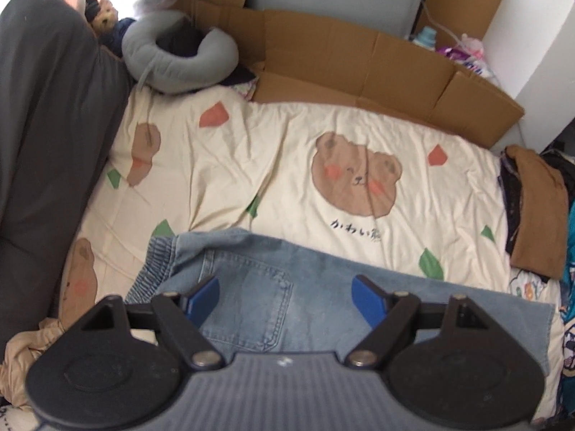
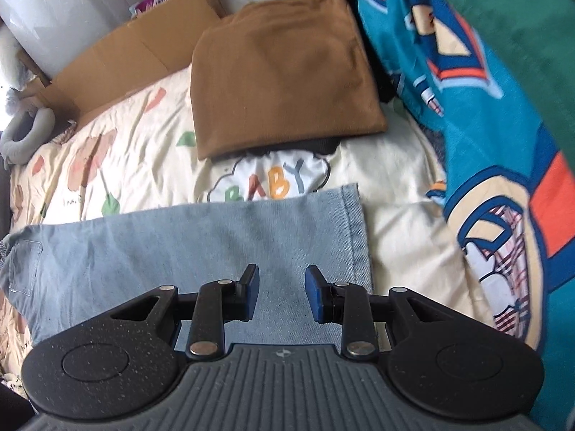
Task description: Fold clothes
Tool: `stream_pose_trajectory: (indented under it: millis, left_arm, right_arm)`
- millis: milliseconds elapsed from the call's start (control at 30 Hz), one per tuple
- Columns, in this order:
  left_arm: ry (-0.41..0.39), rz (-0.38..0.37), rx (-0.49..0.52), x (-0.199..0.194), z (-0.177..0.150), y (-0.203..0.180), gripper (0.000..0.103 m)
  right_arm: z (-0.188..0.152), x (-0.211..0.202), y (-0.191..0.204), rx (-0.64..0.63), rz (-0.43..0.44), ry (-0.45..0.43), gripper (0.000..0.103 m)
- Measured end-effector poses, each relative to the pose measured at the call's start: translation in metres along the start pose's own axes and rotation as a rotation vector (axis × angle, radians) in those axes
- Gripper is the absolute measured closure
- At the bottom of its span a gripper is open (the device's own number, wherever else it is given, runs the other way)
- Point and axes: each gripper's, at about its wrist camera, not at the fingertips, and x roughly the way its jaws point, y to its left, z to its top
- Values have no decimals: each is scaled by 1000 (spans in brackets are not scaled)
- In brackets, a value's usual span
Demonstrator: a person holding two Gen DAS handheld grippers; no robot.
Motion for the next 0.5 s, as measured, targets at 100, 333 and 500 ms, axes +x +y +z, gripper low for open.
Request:
stream_pose_trajectory:
  millis: [100,333,500]
  left_arm:
    - [30,7,-15,26,-9,7,21]
    - [55,2,-23,77,-22,16,21]
    - [49,20,-31,113,-31,26,21]
  right_arm:
    - [-1,13,4,3,-11,19,72]
    - [2,45,11,-14,-26,36,72]
    - [2,68,20,-51,-29,57,72]
